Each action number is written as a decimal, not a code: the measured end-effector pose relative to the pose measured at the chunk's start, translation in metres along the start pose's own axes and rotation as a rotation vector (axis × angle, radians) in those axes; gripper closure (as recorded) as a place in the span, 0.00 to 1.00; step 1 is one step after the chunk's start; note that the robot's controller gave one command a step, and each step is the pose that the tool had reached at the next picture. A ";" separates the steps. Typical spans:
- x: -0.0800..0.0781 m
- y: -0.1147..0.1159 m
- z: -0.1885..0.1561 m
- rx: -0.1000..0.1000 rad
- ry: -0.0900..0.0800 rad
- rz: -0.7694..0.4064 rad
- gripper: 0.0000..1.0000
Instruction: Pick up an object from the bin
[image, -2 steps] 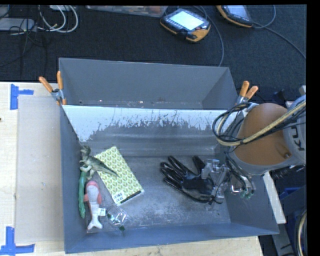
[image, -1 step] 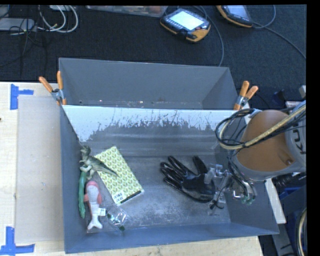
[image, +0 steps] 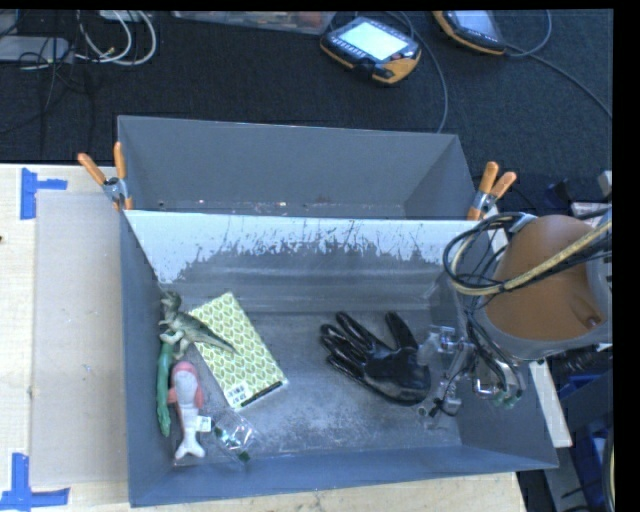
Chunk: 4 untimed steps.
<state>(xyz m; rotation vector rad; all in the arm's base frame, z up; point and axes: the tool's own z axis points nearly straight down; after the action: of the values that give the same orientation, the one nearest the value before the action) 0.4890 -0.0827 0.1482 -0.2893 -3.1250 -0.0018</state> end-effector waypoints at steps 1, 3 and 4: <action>0.002 0.000 0.052 -0.001 -0.001 0.168 0.00; 0.017 -0.002 0.079 0.001 0.003 0.229 1.00; 0.018 -0.002 0.076 0.001 0.006 0.229 1.00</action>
Offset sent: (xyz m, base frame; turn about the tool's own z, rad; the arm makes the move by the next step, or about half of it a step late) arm -0.0169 0.0007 -0.0782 0.2328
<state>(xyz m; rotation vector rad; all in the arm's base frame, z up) 0.4708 -0.0813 0.0720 -0.6433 -3.0655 -0.0008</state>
